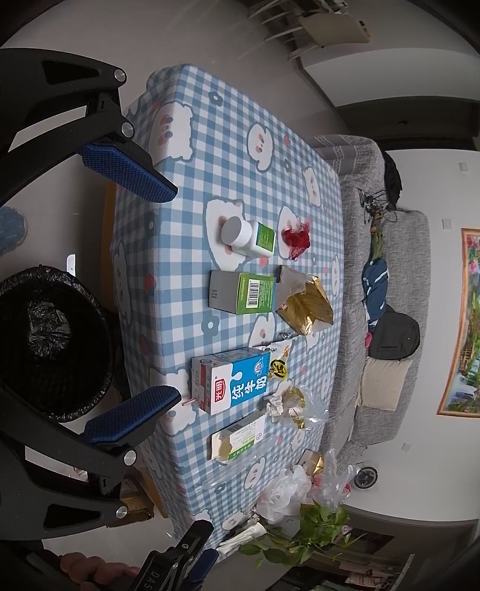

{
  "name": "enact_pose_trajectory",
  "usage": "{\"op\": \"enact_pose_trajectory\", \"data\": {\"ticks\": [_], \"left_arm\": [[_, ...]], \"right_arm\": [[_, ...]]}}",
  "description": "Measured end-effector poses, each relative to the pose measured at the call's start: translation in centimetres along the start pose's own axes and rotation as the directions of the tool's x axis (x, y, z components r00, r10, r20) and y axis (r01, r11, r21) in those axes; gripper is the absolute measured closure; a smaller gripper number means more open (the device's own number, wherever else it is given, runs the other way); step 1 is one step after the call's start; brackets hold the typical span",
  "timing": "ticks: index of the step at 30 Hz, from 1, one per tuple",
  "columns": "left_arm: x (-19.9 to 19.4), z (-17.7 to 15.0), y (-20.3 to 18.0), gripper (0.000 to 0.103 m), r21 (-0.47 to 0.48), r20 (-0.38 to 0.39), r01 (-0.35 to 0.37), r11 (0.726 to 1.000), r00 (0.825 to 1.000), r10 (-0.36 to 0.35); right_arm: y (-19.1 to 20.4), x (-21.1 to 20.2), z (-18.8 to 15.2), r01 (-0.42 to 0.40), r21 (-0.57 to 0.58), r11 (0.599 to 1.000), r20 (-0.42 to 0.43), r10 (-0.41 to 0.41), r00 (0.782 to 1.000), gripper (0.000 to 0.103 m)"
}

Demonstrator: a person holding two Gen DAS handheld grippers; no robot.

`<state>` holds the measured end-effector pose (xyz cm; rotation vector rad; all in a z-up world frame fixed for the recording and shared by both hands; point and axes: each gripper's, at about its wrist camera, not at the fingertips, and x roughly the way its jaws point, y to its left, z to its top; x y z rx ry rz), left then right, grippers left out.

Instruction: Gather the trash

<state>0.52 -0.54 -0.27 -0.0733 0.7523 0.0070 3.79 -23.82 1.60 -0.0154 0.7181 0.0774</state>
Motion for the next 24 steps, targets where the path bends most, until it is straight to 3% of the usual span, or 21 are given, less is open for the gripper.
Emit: {"op": "enact_pose_trajectory", "data": {"ticks": [24], "left_arm": [[0.18, -0.20, 0.25, 0.006, 0.002, -0.009, 0.009, 1.000, 1.000, -0.009]], "right_arm": [[-0.17, 0.01, 0.00, 0.000, -0.001, 1.000, -0.001, 0.000, 1.000, 0.007]]}}
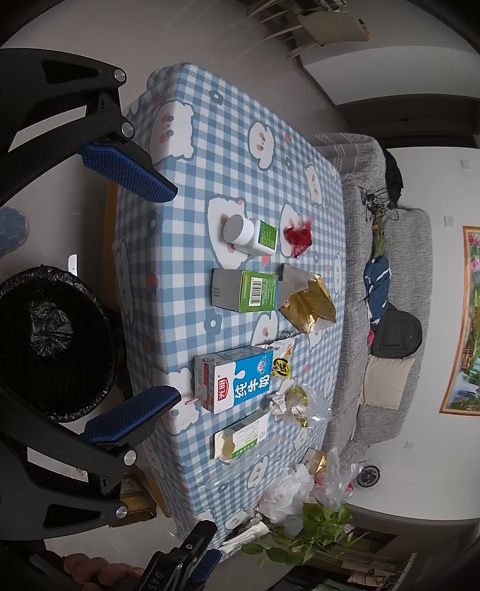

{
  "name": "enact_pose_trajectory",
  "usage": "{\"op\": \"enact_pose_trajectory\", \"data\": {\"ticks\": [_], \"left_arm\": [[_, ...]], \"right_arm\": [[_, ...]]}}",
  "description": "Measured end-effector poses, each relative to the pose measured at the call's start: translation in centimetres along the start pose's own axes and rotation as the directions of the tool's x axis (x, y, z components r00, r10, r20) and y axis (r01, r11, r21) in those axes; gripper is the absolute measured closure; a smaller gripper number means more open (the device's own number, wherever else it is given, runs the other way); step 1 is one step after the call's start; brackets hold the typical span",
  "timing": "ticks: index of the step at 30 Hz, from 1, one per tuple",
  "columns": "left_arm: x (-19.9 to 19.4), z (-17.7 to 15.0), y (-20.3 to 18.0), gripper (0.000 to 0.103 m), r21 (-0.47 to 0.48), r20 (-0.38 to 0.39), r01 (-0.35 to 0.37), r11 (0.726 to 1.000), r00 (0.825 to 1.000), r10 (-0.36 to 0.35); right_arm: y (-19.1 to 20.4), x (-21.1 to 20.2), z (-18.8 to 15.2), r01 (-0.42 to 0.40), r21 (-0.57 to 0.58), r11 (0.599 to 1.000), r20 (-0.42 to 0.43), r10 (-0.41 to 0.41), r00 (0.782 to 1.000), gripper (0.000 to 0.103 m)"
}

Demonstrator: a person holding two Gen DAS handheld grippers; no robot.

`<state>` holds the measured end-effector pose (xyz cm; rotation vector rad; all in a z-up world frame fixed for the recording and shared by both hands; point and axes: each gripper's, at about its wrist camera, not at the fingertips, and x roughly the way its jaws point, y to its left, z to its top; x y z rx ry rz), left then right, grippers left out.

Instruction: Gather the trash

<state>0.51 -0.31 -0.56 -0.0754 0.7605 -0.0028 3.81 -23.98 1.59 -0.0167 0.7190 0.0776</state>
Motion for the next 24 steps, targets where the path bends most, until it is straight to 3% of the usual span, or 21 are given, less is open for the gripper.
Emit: {"op": "enact_pose_trajectory", "data": {"ticks": [24], "left_arm": [[-0.09, 0.11, 0.01, 0.006, 0.006, 0.001, -0.007, 1.000, 1.000, 0.007]], "right_arm": [[-0.08, 0.04, -0.04, 0.000, 0.000, 1.000, -0.001, 0.000, 1.000, 0.007]]}}
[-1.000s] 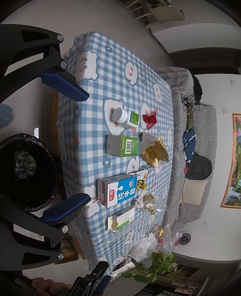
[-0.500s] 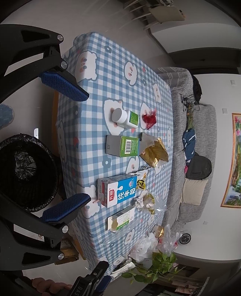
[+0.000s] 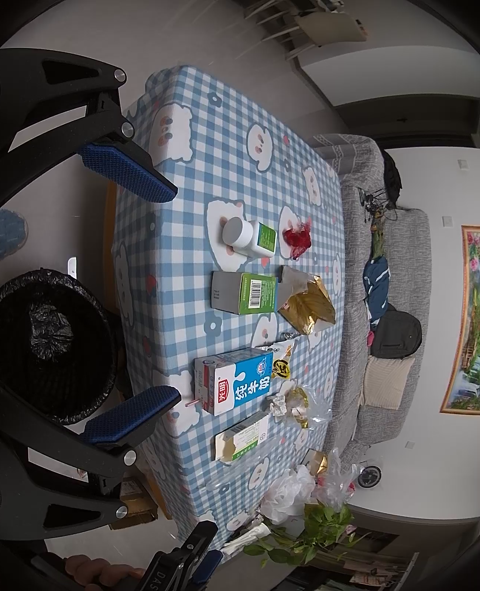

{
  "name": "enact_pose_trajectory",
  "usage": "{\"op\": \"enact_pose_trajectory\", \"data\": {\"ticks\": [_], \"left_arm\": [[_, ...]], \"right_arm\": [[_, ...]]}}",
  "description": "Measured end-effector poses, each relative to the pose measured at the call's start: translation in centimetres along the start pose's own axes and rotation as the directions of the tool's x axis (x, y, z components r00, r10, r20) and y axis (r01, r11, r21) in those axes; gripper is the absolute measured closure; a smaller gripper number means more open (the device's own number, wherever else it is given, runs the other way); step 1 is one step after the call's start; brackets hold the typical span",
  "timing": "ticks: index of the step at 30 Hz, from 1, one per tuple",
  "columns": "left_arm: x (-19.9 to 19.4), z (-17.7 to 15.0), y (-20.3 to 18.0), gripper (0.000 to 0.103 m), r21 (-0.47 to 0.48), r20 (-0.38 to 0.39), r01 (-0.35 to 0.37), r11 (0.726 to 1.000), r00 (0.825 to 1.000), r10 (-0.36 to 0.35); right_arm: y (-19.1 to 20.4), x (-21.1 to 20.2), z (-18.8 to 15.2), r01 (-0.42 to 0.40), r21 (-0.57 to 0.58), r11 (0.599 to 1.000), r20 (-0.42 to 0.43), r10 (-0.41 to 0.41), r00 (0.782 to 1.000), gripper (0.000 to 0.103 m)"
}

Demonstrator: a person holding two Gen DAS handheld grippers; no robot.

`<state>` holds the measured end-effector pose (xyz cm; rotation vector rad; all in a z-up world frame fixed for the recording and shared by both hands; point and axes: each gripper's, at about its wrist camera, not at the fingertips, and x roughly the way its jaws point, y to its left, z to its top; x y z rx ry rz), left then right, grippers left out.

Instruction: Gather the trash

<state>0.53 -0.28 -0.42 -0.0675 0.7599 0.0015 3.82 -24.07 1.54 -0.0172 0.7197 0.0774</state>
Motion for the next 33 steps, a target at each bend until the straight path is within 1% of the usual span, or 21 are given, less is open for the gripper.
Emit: {"op": "enact_pose_trajectory", "data": {"ticks": [7, 10, 15, 26, 33], "left_arm": [[0.0, 0.1, 0.3, 0.006, 0.007, -0.006, -0.003, 1.000, 1.000, 0.003], [0.2, 0.5, 1.1, 0.006, 0.008, -0.012, -0.012, 1.000, 1.000, 0.012], [1.3, 1.3, 2.8, 0.006, -0.021, -0.029, -0.036, 0.999, 0.999, 0.035], [5.1, 3.3, 5.4, 0.006, -0.040, -0.066, -0.075, 0.996, 0.995, 0.072], [8.1, 5.0, 6.8, 0.007, -0.051, -0.089, -0.079, 0.996, 0.993, 0.074]], "right_arm": [[0.1, 0.1, 0.1, -0.001, 0.001, 1.000, -0.003, 0.001, 1.000, 0.007], [0.3, 0.0, 0.2, -0.005, -0.007, 1.000, 0.002, 0.005, 1.000, 0.007], [1.3, 0.7, 0.7, -0.026, -0.014, 1.000, 0.000, 0.026, 1.000, 0.007], [6.2, 4.9, 2.5, -0.057, -0.057, 0.997, -0.044, 0.055, 0.998, 0.007], [8.6, 8.2, 3.3, -0.067, -0.076, 0.995, -0.080, 0.061, 0.995, 0.007]]}}
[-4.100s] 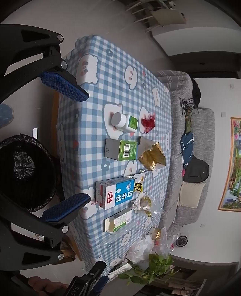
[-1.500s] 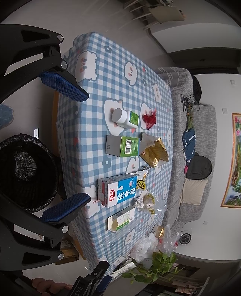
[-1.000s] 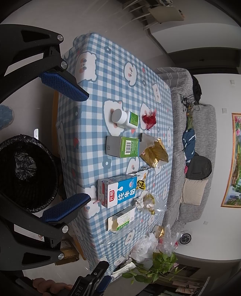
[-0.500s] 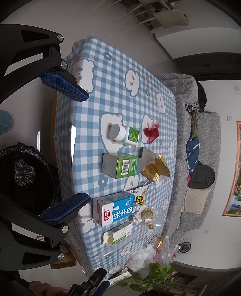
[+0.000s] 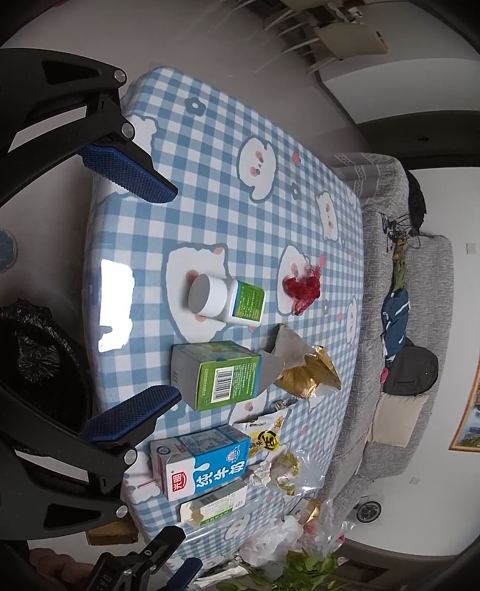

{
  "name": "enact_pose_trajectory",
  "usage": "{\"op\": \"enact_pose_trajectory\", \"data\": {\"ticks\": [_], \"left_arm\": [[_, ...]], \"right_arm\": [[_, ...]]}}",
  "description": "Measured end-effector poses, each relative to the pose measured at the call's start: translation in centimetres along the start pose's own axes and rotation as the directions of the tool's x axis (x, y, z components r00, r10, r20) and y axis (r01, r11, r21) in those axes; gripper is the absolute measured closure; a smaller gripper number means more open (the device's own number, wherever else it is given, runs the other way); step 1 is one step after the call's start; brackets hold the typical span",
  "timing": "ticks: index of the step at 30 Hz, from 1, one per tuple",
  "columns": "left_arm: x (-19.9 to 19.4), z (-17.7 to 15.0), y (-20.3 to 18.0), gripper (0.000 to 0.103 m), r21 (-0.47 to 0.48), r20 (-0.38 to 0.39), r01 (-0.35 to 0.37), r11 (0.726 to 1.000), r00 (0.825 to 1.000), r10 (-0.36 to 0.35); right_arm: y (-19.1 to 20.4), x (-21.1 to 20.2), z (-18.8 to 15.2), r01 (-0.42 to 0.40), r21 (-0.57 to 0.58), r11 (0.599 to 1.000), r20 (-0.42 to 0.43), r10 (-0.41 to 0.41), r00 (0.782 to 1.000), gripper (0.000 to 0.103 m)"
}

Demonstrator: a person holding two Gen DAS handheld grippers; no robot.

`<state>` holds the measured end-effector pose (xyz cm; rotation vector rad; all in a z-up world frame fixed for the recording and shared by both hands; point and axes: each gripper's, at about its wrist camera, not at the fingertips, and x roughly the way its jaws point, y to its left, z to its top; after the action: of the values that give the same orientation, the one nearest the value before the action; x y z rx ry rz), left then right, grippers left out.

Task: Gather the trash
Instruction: 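Grasp the milk carton with the right tool while the left tool grasps the white bottle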

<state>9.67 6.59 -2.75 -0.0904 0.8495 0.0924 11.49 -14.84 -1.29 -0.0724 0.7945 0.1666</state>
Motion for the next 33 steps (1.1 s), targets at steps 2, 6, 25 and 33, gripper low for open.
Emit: {"op": "enact_pose_trajectory", "data": {"ticks": [2, 6, 25, 33], "left_arm": [[0.9, 0.6, 0.3, 0.007, -0.010, -0.007, 0.003, 1.000, 1.000, -0.003], [2.8, 1.8, 0.6, 0.007, -0.016, -0.015, 0.002, 1.000, 1.000, -0.002], [9.9, 5.1, 1.2, 0.013, -0.027, -0.089, -0.011, 1.000, 0.996, 0.009], [11.1, 5.2, 1.1, 0.019, -0.032, -0.119, 0.003, 0.999, 0.993, -0.007]], "right_arm": [[0.5, 0.8, 0.3, -0.001, -0.010, 1.000, -0.005, 0.001, 1.000, 0.007], [1.4, 2.4, 0.7, 0.000, -0.033, 0.999, -0.019, -0.001, 1.000, 0.007], [3.4, 8.2, 2.0, -0.014, -0.033, 0.999, -0.094, 0.011, 0.996, 0.009], [3.6, 9.2, 1.9, -0.024, -0.031, 0.999, -0.120, 0.020, 0.993, 0.016]]}}
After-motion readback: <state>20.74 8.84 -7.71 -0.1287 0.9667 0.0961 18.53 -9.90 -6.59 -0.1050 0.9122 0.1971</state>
